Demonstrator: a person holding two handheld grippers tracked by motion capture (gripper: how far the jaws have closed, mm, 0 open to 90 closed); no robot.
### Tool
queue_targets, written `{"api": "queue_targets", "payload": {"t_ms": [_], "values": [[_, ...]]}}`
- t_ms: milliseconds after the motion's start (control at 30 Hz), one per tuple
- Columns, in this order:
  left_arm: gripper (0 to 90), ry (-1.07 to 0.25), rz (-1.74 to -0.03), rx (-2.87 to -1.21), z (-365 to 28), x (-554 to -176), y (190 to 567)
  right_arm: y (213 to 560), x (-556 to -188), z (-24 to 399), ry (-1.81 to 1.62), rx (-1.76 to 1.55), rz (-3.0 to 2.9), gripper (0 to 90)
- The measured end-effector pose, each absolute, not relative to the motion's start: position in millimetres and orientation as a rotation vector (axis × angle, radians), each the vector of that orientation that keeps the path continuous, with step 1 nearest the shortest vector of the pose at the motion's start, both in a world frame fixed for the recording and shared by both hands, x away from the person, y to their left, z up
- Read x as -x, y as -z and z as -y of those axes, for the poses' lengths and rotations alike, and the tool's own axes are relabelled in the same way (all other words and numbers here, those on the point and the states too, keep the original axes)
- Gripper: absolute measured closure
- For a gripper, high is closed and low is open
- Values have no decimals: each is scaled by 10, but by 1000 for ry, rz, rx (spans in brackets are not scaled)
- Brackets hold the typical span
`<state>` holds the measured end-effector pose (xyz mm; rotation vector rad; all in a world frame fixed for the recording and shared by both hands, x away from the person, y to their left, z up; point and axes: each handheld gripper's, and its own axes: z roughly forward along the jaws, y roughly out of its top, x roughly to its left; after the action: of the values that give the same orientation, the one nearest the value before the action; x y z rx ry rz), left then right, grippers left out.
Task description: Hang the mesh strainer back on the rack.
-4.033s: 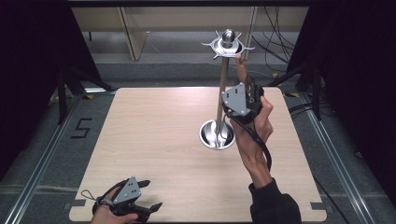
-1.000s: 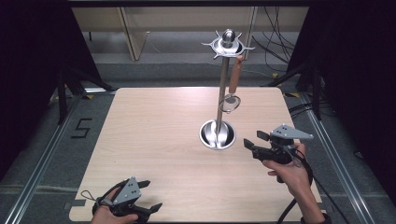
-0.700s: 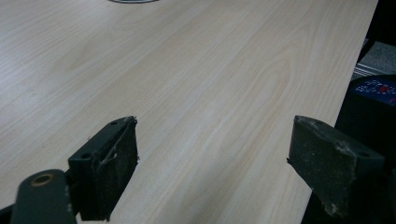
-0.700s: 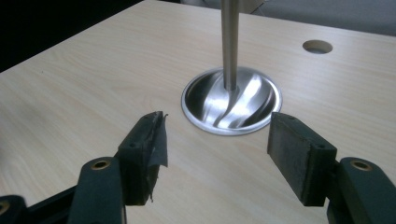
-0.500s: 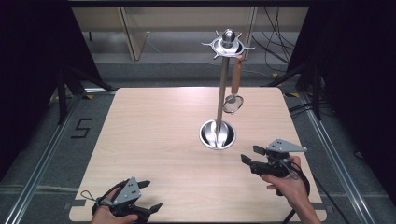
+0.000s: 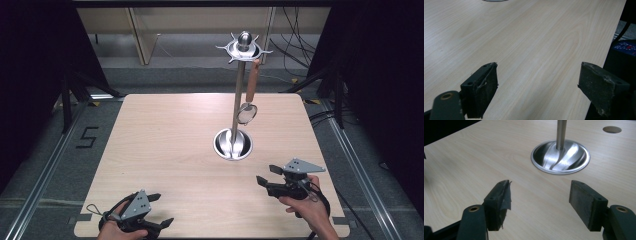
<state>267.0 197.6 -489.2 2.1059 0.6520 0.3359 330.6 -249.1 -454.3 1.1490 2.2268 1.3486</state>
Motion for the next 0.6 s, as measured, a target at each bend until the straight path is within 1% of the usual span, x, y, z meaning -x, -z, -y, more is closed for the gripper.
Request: {"api": "queue_targets", "payload": {"t_ms": [400, 467, 600], "values": [[152, -337, -650, -2108, -1978, -2669, 4894, 4717, -3232, 2494, -1274, -1130, -2270, 325], [152, -350, -648, -2109, -1980, -2672, 4893, 4743, -3200, 2489, -1260, -1168, -2286, 324], [152, -335, -651, -2110, -1977, -2670, 4892, 4789, -3165, 2496, -1249, -1179, -2289, 319]]}}
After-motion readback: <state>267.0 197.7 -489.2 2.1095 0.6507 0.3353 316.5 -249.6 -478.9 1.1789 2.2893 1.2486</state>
